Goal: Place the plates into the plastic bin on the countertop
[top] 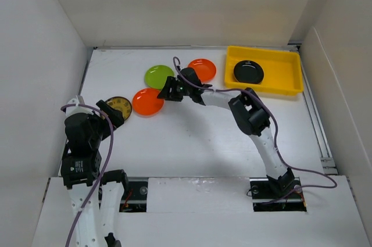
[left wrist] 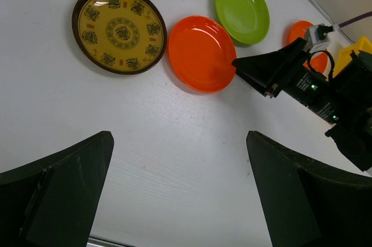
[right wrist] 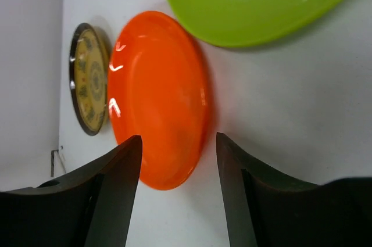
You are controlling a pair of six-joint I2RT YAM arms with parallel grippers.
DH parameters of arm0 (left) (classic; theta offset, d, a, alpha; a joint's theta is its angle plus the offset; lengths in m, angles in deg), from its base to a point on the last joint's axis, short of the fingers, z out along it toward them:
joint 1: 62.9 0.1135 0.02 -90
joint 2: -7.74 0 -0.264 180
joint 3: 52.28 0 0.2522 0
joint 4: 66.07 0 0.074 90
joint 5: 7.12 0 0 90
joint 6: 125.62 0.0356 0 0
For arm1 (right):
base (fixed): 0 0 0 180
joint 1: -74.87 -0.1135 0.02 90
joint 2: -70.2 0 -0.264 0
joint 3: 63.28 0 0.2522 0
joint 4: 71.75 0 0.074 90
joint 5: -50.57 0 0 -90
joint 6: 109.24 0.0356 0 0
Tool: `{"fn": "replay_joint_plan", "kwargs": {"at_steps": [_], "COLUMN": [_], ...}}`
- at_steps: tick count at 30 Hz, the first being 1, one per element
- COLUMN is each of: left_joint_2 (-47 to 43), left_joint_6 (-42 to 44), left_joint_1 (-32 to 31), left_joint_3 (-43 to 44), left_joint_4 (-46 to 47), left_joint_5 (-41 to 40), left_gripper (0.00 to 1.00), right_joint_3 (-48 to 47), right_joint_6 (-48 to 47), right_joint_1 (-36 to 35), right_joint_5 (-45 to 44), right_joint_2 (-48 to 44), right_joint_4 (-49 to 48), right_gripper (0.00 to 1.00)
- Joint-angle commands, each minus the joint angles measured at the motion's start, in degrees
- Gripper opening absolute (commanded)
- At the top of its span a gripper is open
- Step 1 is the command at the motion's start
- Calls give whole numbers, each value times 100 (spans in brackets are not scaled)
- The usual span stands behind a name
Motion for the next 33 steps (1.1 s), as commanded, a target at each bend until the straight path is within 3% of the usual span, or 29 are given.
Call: {"fn": "replay_joint_plan", "kwargs": {"at_steps": [1,7,12,16,17,21,26,33], "left_joint_2": [-25,-26,-25,-78,-78,-78,-78,-78], "left_joint_6": [20,20,20,20,20,20,20,20], "left_joint_1": [39,39,39,39,39,39,39,39], "left_joint_3": [22,22,22,22,22,22,22,22], "left_joint_4": [142,142,142,142,142,142,142,142], "left_joint_5": [-41,-41,12,12,12,12,12,12], "left_gripper": [100,100,100,100,100,100,100,100], "right_joint_3": [-495,-786,-979,-980,-910,-437,513,1498], "right_joint_6": [117,117,117,117,117,47,-295,-243], "right_joint_1": [-59,-112,-112,-112,-60,1,414,2680], "right_joint_5": [-71,-247,-247,-317,-317,-194,-317,-773], "right_joint_2": [300,503,617,617,565,74,-1569,-2854], "right_joint_4": [582,986,1188,1241,1294,1207,1093,1153], "right_gripper": [59,52,25,12,0,0,0,0]}}
